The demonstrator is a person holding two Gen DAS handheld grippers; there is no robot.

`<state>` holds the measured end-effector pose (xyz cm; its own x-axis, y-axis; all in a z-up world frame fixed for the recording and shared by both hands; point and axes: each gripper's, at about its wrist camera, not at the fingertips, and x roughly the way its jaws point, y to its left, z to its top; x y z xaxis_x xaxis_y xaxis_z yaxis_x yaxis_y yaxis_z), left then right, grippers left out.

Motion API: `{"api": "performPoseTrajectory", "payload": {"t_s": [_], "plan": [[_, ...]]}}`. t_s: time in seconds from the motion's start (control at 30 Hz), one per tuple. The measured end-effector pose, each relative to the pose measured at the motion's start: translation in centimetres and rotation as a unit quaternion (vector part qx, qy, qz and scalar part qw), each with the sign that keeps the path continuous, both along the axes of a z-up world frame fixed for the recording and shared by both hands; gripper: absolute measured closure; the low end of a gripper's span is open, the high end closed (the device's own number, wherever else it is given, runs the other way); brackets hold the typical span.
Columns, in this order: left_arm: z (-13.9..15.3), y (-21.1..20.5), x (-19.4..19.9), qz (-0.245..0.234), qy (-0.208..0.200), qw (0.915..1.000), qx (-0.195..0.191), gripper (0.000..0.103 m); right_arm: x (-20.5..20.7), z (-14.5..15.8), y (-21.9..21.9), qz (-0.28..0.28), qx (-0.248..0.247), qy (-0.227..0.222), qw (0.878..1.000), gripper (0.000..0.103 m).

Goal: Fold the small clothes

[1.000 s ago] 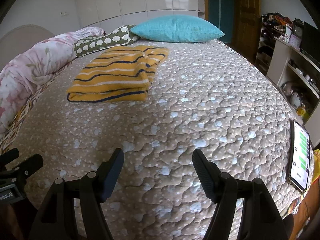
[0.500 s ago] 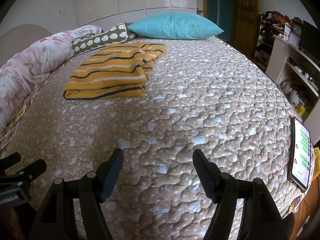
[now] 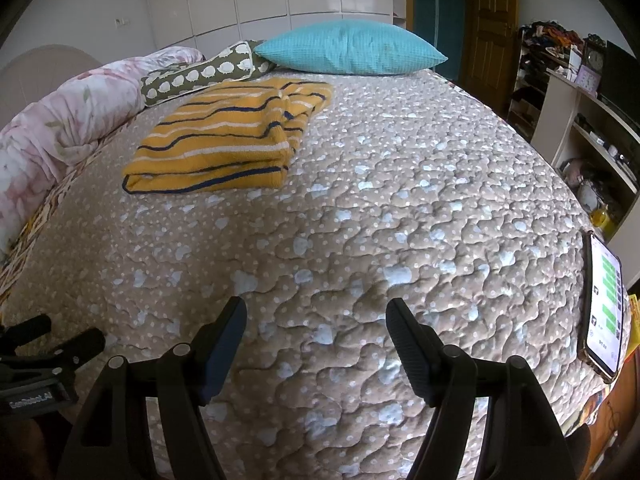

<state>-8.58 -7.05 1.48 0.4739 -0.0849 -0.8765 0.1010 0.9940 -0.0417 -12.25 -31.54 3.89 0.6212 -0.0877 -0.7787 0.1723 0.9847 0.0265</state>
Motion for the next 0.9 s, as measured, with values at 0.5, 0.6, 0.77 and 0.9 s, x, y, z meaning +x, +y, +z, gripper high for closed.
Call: {"api": "performPoseTrajectory", "payload": {"t_s": [0.5,0.6,0.77,0.9], "plan": [[-0.9,-0.2,0.3,-0.002,0.0,0.9999,0.017,0.0,0.1,-0.6,-0.3,-0.001,0.002,0.008,1.0,0.026],[-0.9,-0.3,0.3,-0.002,0.002,0.9998,0.019,0.0,0.2,-0.6,-0.3,-0.002,0.002,0.008,1.0,0.026],[-1.0,-0.5,0.4,0.0,0.008,0.9997,0.023,0.0,0.2,-0.7,-0.3,-0.001,0.002,0.008,1.0,0.026],[-1.1,-0.5,0.5,0.001,0.01,0.9997,0.024,0.0,0.2,-0.7,-0.3,-0.001,0.002,0.008,1.0,0.026]]}}
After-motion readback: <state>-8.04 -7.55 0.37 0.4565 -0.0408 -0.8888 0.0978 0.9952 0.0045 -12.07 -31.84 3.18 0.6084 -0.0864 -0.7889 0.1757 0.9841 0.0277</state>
